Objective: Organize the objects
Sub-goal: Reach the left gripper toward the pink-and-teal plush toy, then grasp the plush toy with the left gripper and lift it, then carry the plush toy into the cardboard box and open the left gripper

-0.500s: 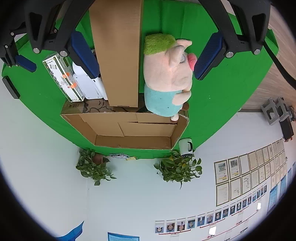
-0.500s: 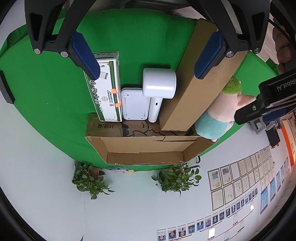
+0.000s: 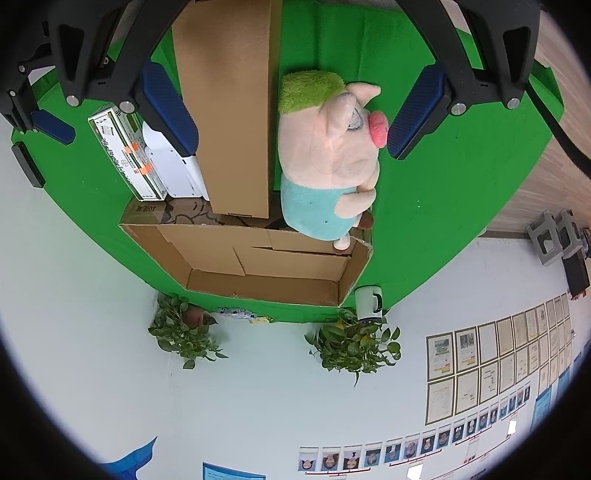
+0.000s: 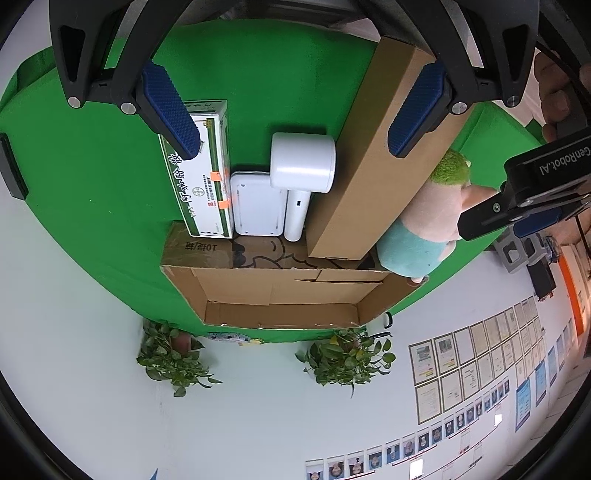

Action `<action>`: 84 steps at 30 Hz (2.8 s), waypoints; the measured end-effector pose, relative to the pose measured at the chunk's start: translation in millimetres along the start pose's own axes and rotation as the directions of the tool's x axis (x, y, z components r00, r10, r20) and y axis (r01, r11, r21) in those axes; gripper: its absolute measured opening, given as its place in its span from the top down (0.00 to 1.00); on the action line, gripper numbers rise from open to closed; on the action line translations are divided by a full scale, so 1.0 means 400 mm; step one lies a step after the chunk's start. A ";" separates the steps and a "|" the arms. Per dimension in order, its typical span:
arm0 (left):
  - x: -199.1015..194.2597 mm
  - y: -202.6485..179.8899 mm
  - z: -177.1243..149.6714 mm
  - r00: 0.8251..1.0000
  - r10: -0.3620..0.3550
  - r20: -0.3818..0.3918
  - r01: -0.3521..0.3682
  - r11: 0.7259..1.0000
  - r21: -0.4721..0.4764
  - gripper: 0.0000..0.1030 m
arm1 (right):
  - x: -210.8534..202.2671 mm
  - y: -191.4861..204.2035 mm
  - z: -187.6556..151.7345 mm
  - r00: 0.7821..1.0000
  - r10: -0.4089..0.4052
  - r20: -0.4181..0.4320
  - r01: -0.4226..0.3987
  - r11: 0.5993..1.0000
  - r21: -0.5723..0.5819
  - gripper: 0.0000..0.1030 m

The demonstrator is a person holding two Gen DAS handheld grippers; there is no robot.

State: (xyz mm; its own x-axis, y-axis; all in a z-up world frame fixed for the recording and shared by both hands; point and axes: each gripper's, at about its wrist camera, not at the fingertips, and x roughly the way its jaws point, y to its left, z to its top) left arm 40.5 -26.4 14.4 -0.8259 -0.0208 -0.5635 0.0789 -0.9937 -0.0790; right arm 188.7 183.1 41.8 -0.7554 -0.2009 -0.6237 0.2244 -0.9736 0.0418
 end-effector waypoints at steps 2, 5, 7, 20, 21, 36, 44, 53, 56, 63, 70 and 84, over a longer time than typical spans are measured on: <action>0.004 -0.002 0.000 1.000 0.003 0.001 -0.003 1.000 -0.002 0.01 | 0.010 -0.001 0.002 1.000 0.007 -0.002 -0.007 1.000 -0.007 0.01; 0.018 -0.009 -0.004 1.000 0.007 -0.018 -0.007 1.000 0.011 0.01 | 0.033 -0.014 0.003 1.000 0.028 -0.010 -0.028 1.000 0.007 0.01; 0.030 -0.012 -0.006 0.999 0.010 -0.034 -0.009 1.000 0.020 0.01 | 0.050 -0.021 0.002 0.999 0.046 -0.016 -0.045 0.999 0.015 0.01; 0.124 0.034 0.026 0.991 0.003 -0.130 0.000 1.000 0.018 0.01 | 0.041 -0.048 0.002 0.930 0.360 0.071 -0.364 0.929 0.058 0.00; 0.138 0.042 0.020 0.989 -0.006 -0.151 0.009 1.000 0.015 0.01 | 0.039 -0.042 0.005 0.924 0.376 0.071 -0.380 0.924 0.053 0.00; 0.168 0.187 -0.063 0.962 -0.146 -0.233 0.112 0.982 -0.152 0.35 | 0.112 0.113 0.113 0.877 0.478 -0.050 -0.477 0.878 0.029 0.01; 0.095 0.231 -0.100 0.964 -0.147 -0.223 0.107 0.978 -0.181 0.38 | 0.226 0.261 0.230 0.839 0.508 -0.196 -0.517 0.856 0.004 0.02; 0.030 0.263 -0.152 0.969 -0.132 -0.211 0.084 0.971 -0.223 0.38 | 0.429 0.444 0.219 0.762 0.475 -0.440 -0.514 0.857 0.036 0.08; 0.028 0.273 -0.156 0.969 -0.142 -0.203 0.088 0.964 -0.251 0.39 | 0.435 0.503 0.208 0.782 0.417 -0.463 -0.493 0.868 -0.051 0.07; 0.032 0.258 -0.148 0.972 -0.123 -0.202 0.079 0.973 -0.216 0.40 | 0.448 0.546 0.198 0.822 0.336 -0.459 -0.426 0.899 -0.105 0.13; 0.022 0.230 -0.133 0.977 -0.079 -0.196 0.048 0.986 -0.157 0.44 | 0.420 0.522 0.198 0.833 0.348 -0.431 -0.430 0.896 -0.107 0.27; -0.053 0.100 0.088 0.994 -0.103 0.029 0.103 0.995 0.009 0.44 | 0.210 0.373 0.410 0.921 0.364 -0.140 -0.380 0.918 -0.110 0.32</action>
State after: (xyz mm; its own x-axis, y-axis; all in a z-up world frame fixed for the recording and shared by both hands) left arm 41.6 -69.4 52.0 -0.8453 0.0784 -0.5284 -0.0113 -0.9916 -0.1290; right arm 57.8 3.3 123.9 -0.5277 -0.5246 -0.6681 0.5610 -0.8058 0.1896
